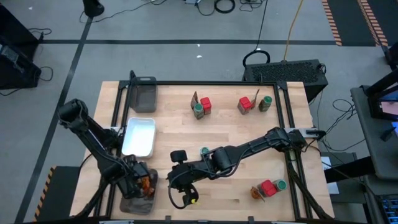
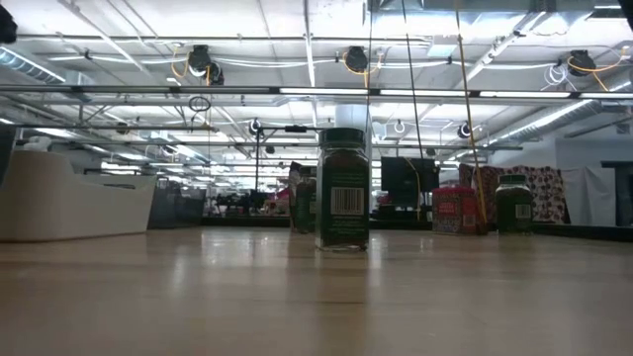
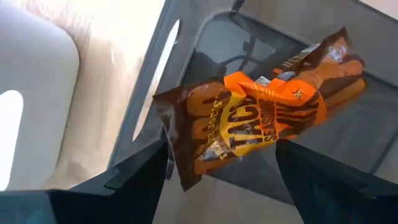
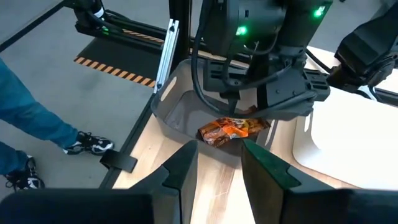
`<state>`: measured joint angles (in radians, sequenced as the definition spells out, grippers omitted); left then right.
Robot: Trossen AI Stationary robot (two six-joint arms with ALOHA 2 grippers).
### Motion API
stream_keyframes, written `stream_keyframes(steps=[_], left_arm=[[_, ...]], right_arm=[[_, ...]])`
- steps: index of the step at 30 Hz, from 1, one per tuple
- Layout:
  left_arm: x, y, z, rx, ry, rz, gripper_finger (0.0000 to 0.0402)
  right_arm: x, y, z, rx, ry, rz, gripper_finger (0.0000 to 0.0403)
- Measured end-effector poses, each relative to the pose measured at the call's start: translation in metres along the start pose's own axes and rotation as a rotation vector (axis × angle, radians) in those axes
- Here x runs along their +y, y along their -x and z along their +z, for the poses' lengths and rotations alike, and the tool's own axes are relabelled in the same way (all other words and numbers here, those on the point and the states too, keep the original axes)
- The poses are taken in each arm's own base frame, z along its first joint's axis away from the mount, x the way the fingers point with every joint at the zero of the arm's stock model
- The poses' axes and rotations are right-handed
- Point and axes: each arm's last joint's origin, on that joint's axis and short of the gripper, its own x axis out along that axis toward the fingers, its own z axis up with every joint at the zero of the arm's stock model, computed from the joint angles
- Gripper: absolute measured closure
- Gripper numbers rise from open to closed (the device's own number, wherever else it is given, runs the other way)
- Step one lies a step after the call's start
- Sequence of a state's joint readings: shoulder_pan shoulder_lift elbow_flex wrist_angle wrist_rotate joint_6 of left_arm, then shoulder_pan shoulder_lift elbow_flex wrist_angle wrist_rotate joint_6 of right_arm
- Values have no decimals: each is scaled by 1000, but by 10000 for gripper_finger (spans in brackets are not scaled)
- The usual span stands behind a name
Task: Sort spices by type
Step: Put the orange seasoning bag into the bottom black bin
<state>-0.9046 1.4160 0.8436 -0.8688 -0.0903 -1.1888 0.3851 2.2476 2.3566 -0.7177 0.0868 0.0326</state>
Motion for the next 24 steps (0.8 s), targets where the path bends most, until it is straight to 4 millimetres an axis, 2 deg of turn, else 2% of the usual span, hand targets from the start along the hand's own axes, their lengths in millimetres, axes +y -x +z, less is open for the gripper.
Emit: stream_keyframes(steps=[4, 8, 13, 20, 24], left_arm=[[0, -2, 3, -9, -27, 1, 104], [-1, -2, 4, -13, -37, -4, 140], [-1, -2, 4, -13, -56, -9, 226], [-2, -2, 4, 8, -137, -24, 383], [-2, 2, 3, 29, -169, -50, 396]], right_arm=[[0, 0, 0, 0, 0, 0, 298], [0, 0, 0, 1, 0, 0, 298], [0, 0, 0, 1, 16, 0, 298], [-2, 0, 0, 2, 20, -4, 298], [-3, -1, 0, 3, 24, -5, 298]])
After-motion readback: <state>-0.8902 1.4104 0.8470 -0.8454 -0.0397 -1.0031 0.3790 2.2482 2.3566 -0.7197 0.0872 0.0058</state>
